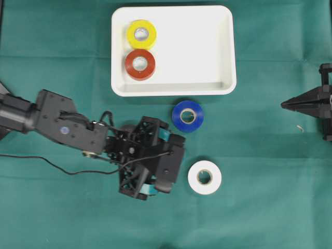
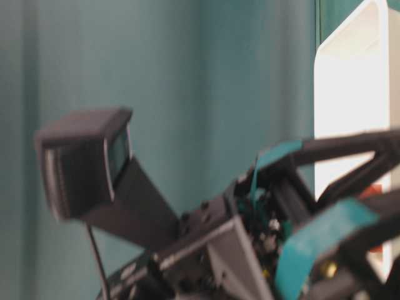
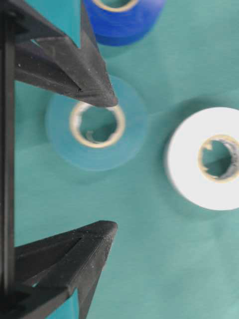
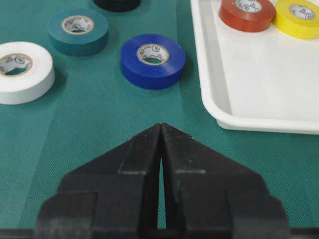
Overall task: Put the tape into the white case with the left arm.
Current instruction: 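Reach the left gripper to the white roll and grip its hole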
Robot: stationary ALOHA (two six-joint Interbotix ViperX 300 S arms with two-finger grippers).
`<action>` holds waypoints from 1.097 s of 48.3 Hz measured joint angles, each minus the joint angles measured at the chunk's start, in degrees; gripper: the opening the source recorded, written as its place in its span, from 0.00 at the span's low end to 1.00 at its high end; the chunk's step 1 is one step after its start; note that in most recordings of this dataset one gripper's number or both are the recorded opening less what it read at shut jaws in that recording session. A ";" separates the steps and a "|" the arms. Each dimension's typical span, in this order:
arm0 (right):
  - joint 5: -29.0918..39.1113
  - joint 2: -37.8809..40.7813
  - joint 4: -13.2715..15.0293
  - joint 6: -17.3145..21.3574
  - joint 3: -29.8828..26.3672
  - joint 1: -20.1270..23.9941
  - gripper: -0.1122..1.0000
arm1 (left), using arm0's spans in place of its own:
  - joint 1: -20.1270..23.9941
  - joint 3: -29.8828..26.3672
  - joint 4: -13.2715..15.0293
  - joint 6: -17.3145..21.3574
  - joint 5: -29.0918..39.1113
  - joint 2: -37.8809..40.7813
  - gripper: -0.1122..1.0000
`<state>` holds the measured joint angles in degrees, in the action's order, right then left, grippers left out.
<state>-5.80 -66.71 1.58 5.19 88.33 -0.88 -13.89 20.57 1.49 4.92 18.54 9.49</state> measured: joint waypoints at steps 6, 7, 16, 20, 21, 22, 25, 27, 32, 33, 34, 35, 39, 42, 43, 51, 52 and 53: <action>0.09 0.00 0.00 0.09 -0.09 0.00 0.02 | -0.53 -2.81 0.00 0.09 0.26 2.55 0.99; 0.00 0.00 0.00 0.09 0.00 0.00 0.02 | -0.62 -3.34 0.00 0.09 0.35 3.08 0.99; 0.00 0.00 0.00 0.09 0.00 0.00 0.02 | -1.23 -7.03 -0.09 0.09 0.53 6.59 0.99; 0.00 0.00 0.00 0.09 0.00 0.00 0.02 | -1.49 -8.35 0.00 0.09 0.79 7.91 0.99; 0.00 0.00 0.00 0.09 0.00 0.00 0.02 | -1.67 -8.70 -0.09 0.09 0.79 8.17 0.99; 0.00 0.00 0.00 0.09 0.00 0.00 0.02 | -1.67 -8.96 0.00 0.09 0.88 8.44 0.99; 0.00 0.00 0.00 0.09 0.00 0.00 0.02 | -1.93 -9.76 -0.09 0.09 0.88 9.23 0.99; 0.00 0.00 0.00 0.09 0.00 0.00 0.02 | -2.11 -10.37 -0.09 0.18 0.97 9.84 0.99; 0.00 0.00 0.00 0.09 0.09 0.00 0.02 | -2.37 -11.69 0.00 0.09 0.97 11.25 0.99; 0.00 0.00 0.00 0.18 0.09 0.00 0.02 | -2.46 -11.95 0.00 0.09 0.97 11.60 0.99; 0.00 0.00 0.00 0.09 0.09 0.00 0.02 | -2.55 -12.30 0.00 0.09 0.97 11.95 0.99; 0.00 0.00 0.00 0.09 0.09 0.00 0.02 | -2.55 -12.57 0.00 0.09 0.97 12.22 0.99; 0.00 0.00 0.00 0.09 0.09 0.00 0.02 | -2.64 -13.97 0.00 0.18 0.97 13.45 0.99; 0.00 0.00 0.00 0.09 0.18 0.00 0.02 | -2.64 -14.85 -0.09 0.18 0.97 14.33 0.99; 0.09 0.00 0.00 0.09 0.09 0.00 0.02 | -2.55 -15.12 -0.09 0.18 0.97 14.59 0.99; 0.00 0.00 0.00 0.09 0.26 0.00 0.02 | -2.55 -16.44 -0.09 0.18 1.05 16.61 0.97; 0.00 0.00 0.00 0.09 0.35 0.00 0.02 | -2.64 -16.44 -0.09 0.18 1.05 16.79 0.97; 0.00 0.00 0.00 0.09 0.35 0.00 0.02 | -2.64 -16.52 -0.09 0.18 0.97 16.96 0.96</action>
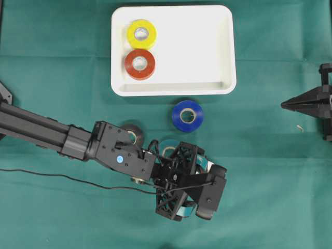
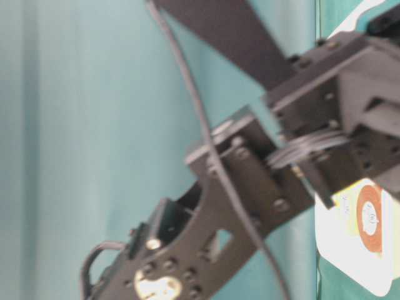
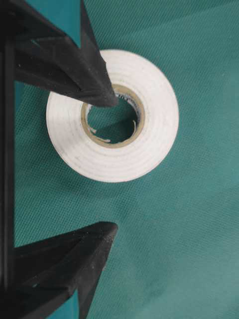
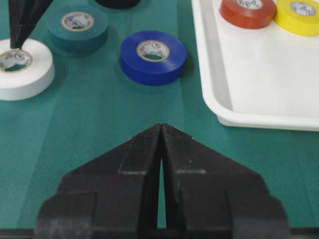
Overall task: Put the tape into the white case with the left arm.
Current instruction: 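Reach the left gripper to the white roll and grip its hole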
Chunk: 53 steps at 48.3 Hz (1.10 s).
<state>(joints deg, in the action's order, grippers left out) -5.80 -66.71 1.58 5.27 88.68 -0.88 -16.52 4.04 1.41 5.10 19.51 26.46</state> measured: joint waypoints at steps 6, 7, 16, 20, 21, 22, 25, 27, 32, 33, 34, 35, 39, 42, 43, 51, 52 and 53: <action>0.00 0.00 0.00 0.00 0.00 0.00 0.02 | 0.00 -0.09 0.00 0.09 0.00 1.23 0.93; 0.00 0.00 0.00 0.00 0.09 0.00 0.02 | 0.09 -0.18 0.00 0.09 0.09 1.41 0.93; -0.09 0.00 0.00 0.00 0.26 0.00 0.02 | 0.09 -1.05 0.00 0.09 0.09 2.55 0.92; -0.09 0.00 0.00 0.00 0.26 0.00 0.02 | 0.00 -1.85 -0.09 0.09 0.09 3.60 0.92; -0.09 0.00 0.00 0.00 0.26 0.00 0.02 | 0.09 -2.11 0.00 0.09 0.09 3.87 0.92; -0.18 0.00 0.00 0.00 0.26 0.00 0.02 | 0.00 -2.29 -0.09 0.18 0.09 4.13 0.92; -0.18 0.00 0.00 0.00 0.26 0.00 0.02 | 0.00 -2.72 -0.09 0.18 0.35 4.57 0.92; -0.18 0.00 0.00 0.00 0.26 0.00 0.02 | 0.00 -2.90 -0.09 0.18 0.88 4.66 0.90; -0.18 0.00 0.00 0.00 0.26 0.00 0.02 | 0.09 -3.16 -0.09 0.26 1.76 4.75 0.78; -0.18 0.00 0.00 0.00 0.26 0.00 0.02 | 0.00 -3.25 -0.09 0.18 1.85 4.75 0.74; -0.18 0.00 0.00 0.00 0.26 0.00 0.02 | 0.00 -3.25 -0.18 0.18 1.93 4.75 0.69; -0.18 0.00 0.00 0.00 0.26 0.00 0.02 | 0.09 -3.16 -0.09 0.18 1.93 4.75 0.64; -0.18 0.00 0.00 0.00 0.26 0.00 0.02 | 0.00 -3.25 -0.18 0.26 2.02 4.75 0.43; -0.18 0.00 0.00 0.00 0.26 0.00 0.02 | 0.00 -3.25 -0.18 0.26 2.11 4.75 0.36; -0.18 0.00 0.00 0.00 0.26 0.00 0.02 | 0.09 -3.16 -0.09 0.18 2.11 4.75 0.36; -0.26 0.00 0.00 0.00 0.35 0.09 0.02 | 0.09 -3.25 -0.18 0.18 2.20 4.75 0.36; -0.18 0.00 0.00 0.00 0.35 0.00 0.02 | 0.09 -3.25 -0.18 0.26 2.20 4.75 0.36; -0.18 0.00 0.00 0.00 0.35 0.00 0.02 | 0.09 -3.25 -0.09 0.26 2.20 4.75 0.36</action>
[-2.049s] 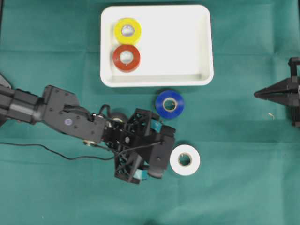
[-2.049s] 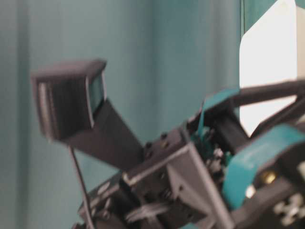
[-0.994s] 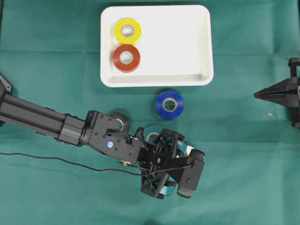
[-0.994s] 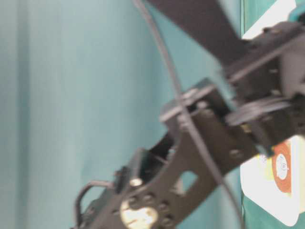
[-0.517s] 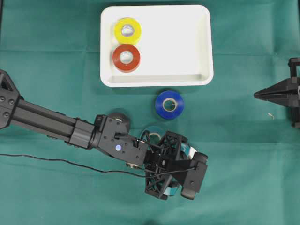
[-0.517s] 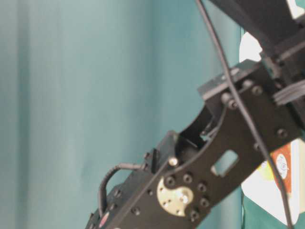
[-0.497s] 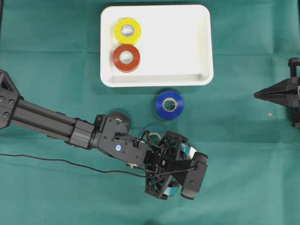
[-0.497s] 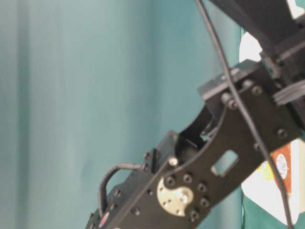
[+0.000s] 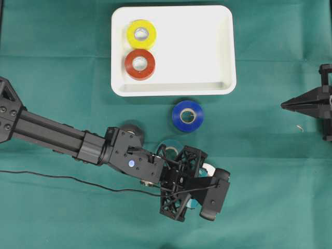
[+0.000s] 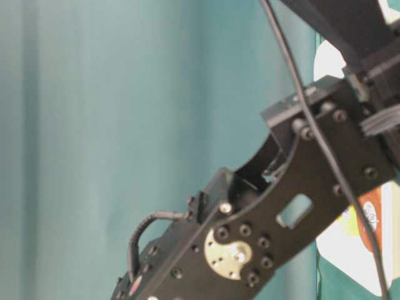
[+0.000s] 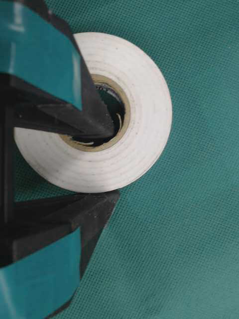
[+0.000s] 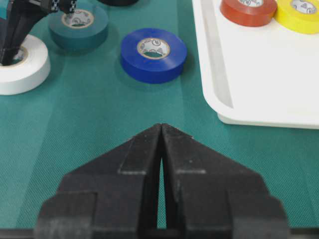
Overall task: Put the tape into the white case with the left arm.
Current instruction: 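Reach the left gripper to the white roll and grip its hole, then lift the white roll and carry it over the white tray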
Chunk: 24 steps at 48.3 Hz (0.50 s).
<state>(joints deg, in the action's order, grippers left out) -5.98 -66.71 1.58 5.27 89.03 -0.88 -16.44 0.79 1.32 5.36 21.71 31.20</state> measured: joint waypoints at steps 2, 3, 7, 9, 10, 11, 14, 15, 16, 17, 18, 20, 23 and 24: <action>0.00 0.00 0.00 0.00 0.00 0.00 0.02 | -0.09 0.00 -0.09 -0.09 0.00 0.00 0.36; 0.00 -0.09 0.00 0.00 0.00 0.00 0.02 | 0.00 0.00 -0.09 0.00 0.00 0.00 0.36; 0.00 0.00 0.00 0.00 0.00 0.00 0.02 | -0.09 0.09 -0.09 0.00 0.09 -0.18 0.36; 0.00 0.00 0.00 0.00 0.00 0.00 0.02 | -0.09 0.09 -0.09 0.00 0.18 -0.44 0.36; 0.00 0.00 0.00 0.00 0.00 0.00 0.02 | -0.09 0.09 -0.09 -0.09 0.18 -0.62 0.36; 0.00 0.00 0.00 0.00 0.00 0.00 0.02 | -0.09 0.09 -0.09 -0.09 0.18 -0.88 0.36; 0.00 0.00 0.00 0.00 0.00 0.00 0.02 | -0.09 0.09 0.00 -0.09 0.44 -1.85 0.36; 0.00 0.00 0.00 0.00 0.00 0.00 0.02 | -0.09 0.09 -0.09 -0.09 0.70 -2.20 0.36; 0.00 0.00 0.00 0.00 0.00 0.00 0.02 | -0.09 0.09 -0.09 -0.09 1.05 -2.55 0.36; 0.00 0.00 0.00 0.00 0.00 0.00 0.02 | -0.09 0.09 -0.09 -0.09 1.49 -3.25 0.36; 0.00 0.00 0.00 0.00 0.00 0.00 0.02 | -0.09 0.09 -0.09 0.00 1.93 -3.69 0.36; 0.00 0.00 0.00 0.00 0.00 0.00 0.02 | -0.09 0.00 -0.09 -0.09 2.99 -4.57 0.36; 0.00 0.00 0.00 -0.09 0.00 0.00 0.02 | -0.09 -0.35 -0.09 -0.09 4.92 -5.98 0.36; -0.09 0.00 0.00 0.00 0.00 0.00 0.02 | -0.18 -0.62 -0.09 -0.09 5.63 -6.33 0.36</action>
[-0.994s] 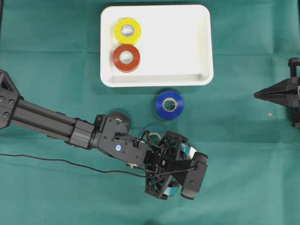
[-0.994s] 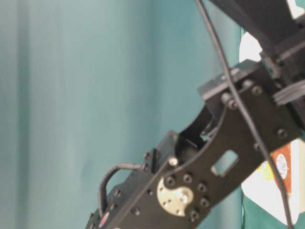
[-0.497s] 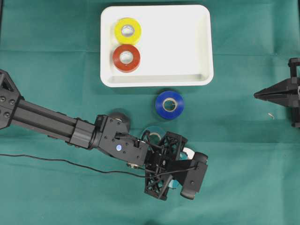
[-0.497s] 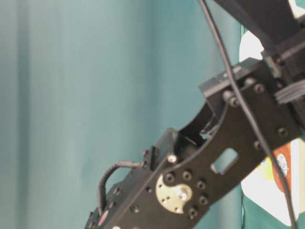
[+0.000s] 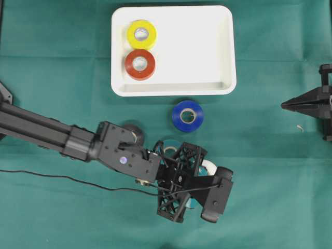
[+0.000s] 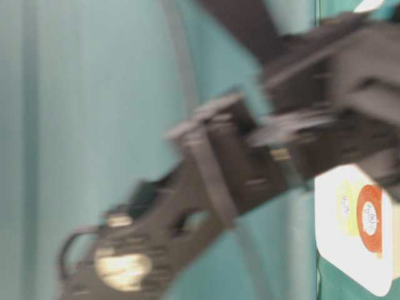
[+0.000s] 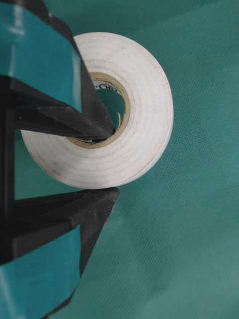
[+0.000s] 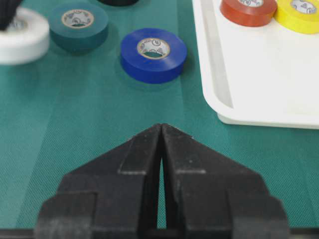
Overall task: Put the tape into the white case with the left arm.
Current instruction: 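Lift the white roll and carry it over the white tray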
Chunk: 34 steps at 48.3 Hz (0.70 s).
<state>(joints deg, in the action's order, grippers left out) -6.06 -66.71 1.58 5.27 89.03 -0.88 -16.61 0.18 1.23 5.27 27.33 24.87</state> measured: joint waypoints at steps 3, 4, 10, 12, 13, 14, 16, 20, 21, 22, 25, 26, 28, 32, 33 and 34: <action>0.09 0.00 0.00 0.00 0.00 0.00 0.02 | 0.00 -0.62 0.00 0.09 2.20 -1.14 0.36; 0.09 0.00 0.00 0.00 0.00 0.00 0.02 | 0.00 -0.79 0.00 0.18 2.81 -1.49 0.36; 0.09 0.00 0.00 0.00 0.00 0.00 0.02 | 0.00 -1.67 -0.09 2.46 5.98 -2.72 0.36; 0.00 0.00 0.00 0.00 0.00 0.00 0.02 | 0.09 -1.85 0.00 3.69 6.68 -2.99 0.36; 0.00 0.00 0.00 0.00 0.00 0.00 0.02 | 0.09 -1.85 0.00 4.22 6.94 -3.08 0.36; 0.09 0.00 0.00 0.00 0.00 0.00 0.02 | 0.09 -1.85 -0.09 4.92 7.29 -3.25 0.36; 0.00 0.00 0.00 0.00 0.00 0.00 0.02 | 0.09 -1.85 -0.09 6.24 7.91 -3.43 0.36; 0.00 -0.09 0.00 0.00 0.00 0.00 0.02 | 0.79 -1.67 0.00 8.17 8.96 -3.96 0.36; 0.09 0.00 0.00 0.00 0.00 0.00 0.02 | 1.05 -1.49 0.00 8.53 9.14 -4.13 0.36; 0.09 0.00 0.00 -0.09 0.00 0.00 0.02 | 1.49 -1.32 -0.09 8.61 9.32 -4.31 0.36; 0.09 0.00 0.00 -0.09 0.00 0.00 0.02 | 2.81 -0.26 -0.09 8.70 9.67 -5.01 0.36; 0.09 0.00 0.00 0.00 0.00 0.00 0.02 | 3.43 0.18 -0.09 8.70 9.67 -5.19 0.36; 0.09 0.00 0.00 0.00 0.00 0.00 0.02 | 4.83 0.97 -0.09 8.79 9.84 -5.54 0.36; 0.09 0.00 0.00 0.00 0.00 0.00 0.02 | 7.38 2.55 -0.09 8.79 9.84 -6.59 0.36; 0.09 0.00 0.00 0.00 0.00 0.00 0.02 | 7.91 3.08 -0.09 8.96 9.84 -6.77 0.36; 0.00 0.00 0.00 0.00 0.00 0.09 0.02 | 8.44 3.43 -0.09 8.96 9.84 -7.12 0.36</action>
<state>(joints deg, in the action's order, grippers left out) -6.06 -66.71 1.58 5.27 89.03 -0.79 -8.17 3.60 1.14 14.24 37.18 17.75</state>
